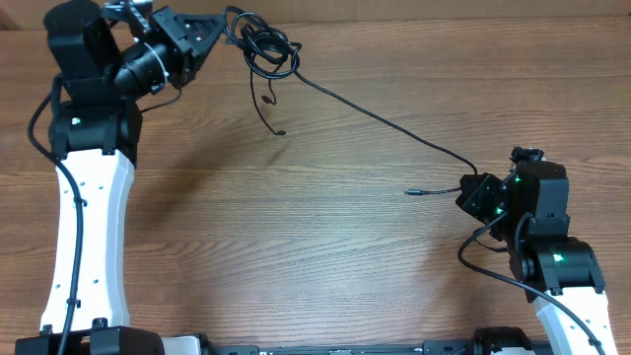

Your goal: Untangle cables

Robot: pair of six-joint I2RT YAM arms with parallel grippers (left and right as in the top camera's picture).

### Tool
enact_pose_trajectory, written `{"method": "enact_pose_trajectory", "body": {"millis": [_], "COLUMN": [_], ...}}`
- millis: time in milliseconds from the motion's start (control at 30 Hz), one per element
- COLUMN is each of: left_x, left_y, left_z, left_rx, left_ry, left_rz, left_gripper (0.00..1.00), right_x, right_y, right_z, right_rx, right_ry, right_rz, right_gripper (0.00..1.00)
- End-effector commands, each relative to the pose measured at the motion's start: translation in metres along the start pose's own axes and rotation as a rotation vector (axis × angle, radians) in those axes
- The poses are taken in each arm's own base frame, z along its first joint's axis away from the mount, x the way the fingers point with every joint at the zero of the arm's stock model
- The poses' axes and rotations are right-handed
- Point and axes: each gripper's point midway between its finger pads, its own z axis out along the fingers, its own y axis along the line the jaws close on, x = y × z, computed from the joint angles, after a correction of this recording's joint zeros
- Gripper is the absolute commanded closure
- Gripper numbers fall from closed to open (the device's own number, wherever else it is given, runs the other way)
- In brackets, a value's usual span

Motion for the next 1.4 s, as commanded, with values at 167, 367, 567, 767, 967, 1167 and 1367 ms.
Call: {"method": "enact_pose_trajectory", "body": {"millis": [167,367,567,767,967,1167,1367], "left_x": [-0.012,-0.013,-0.015,0.0,0.039,0.108,0.169], "left_y": [-0.022,-0.023,-0.028,-0.033,-0.017,0.0,0.035], "left_z": [-0.022,-0.022,-0.023,-0.023,-0.022,-0.008,0.032], "left_rx": [0.033,0.032,0.045,0.104,0.125,0.155,-0.072], "left_ry": [-0.053,-0.056,-0.07,0.0,0.169,0.382,0.543], "left_rz": [0.364,0.456,0.581,0.605,0.625,0.848,1.013], "left_gripper": [0.96,0.96,0.96,0.96,0.96,0.94,0.83], "right_x": [-0.005,-0.004,0.002,0.006,0.008,0.009,0.01], "right_y": [-0.014,-0.017,-0.055,-0.052,-0.045,-0.04,-0.034], "right_z": [-0.002,-0.002,0.0,0.007,0.009,0.01,0.011], "right_rx": [0.078,0.095,0.291,0.277,0.235,0.206,0.177], "right_ry": [-0.031,-0.028,-0.01,0.021,0.035,0.046,0.054], "right_rz": [0.007,-0.019,-0.043,-0.03,-0.027,-0.025,-0.023], "right_gripper": [0.96,0.96,0.96,0.96,0.78,0.61,0.39]}}
